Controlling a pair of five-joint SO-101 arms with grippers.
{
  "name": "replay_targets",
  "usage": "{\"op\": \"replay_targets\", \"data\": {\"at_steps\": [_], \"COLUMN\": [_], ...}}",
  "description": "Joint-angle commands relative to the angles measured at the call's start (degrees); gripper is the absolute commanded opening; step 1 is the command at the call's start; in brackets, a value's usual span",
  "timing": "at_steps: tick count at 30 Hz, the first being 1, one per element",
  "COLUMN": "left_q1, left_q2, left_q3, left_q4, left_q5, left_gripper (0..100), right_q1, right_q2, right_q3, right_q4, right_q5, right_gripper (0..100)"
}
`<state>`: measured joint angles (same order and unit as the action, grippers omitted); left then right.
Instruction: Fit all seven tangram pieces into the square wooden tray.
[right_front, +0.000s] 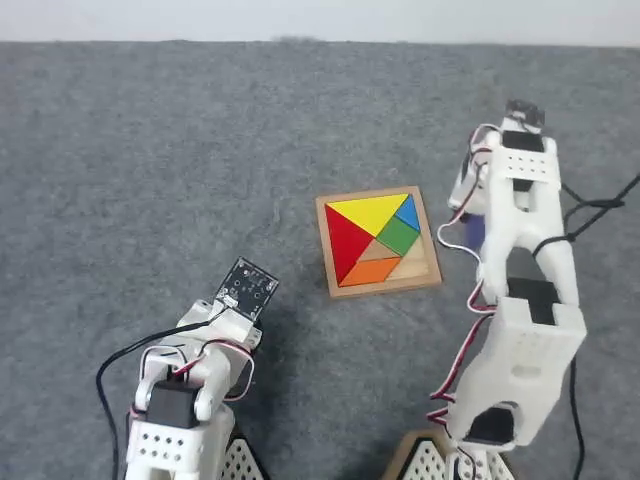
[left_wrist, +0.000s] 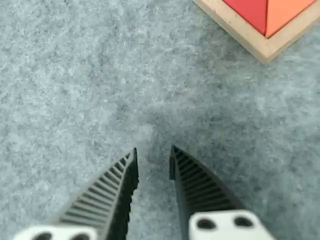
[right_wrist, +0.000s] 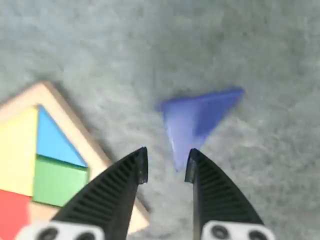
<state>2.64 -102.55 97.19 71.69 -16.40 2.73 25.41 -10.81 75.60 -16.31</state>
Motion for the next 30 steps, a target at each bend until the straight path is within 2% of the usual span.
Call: {"op": "replay_targets", "data": {"at_steps": [1, 7, 14, 20, 23, 30], "left_q1": [-0.4, -0.4, -0.4, -0.4, -0.4, -0.4], "left_q2": [-0.7, -0.7, -0.7, -0.7, -0.7, -0.7], "left_q3": [-0.7, -0.7, -0.7, -0.7, -0.7, -0.7], "left_q4": [0.3, 0.3, 0.3, 0.3, 0.3, 0.3], "left_q5": [-0.6, -0.6, -0.6, -0.6, -0.6, -0.6], "left_gripper": [10, 10, 10, 10, 10, 10], "right_q1": [-0.1, 5.3, 7.0, 11.7, 13.4, 13.6], "right_q2": [2.3, 9.1, 13.6, 14.3, 14.3, 10.9], "right_q3": [-5.5, -8.2, -8.4, -8.0, -7.3, -6.9], "right_q4": [-0.9, -0.8, 0.7, 3.1, 3.9, 3.2], "right_q5": [-1.8, -1.2, 0.4, 0.3, 0.4, 1.8], "right_gripper": [13.4, 13.4, 13.5, 13.7, 18.0, 19.5]}}
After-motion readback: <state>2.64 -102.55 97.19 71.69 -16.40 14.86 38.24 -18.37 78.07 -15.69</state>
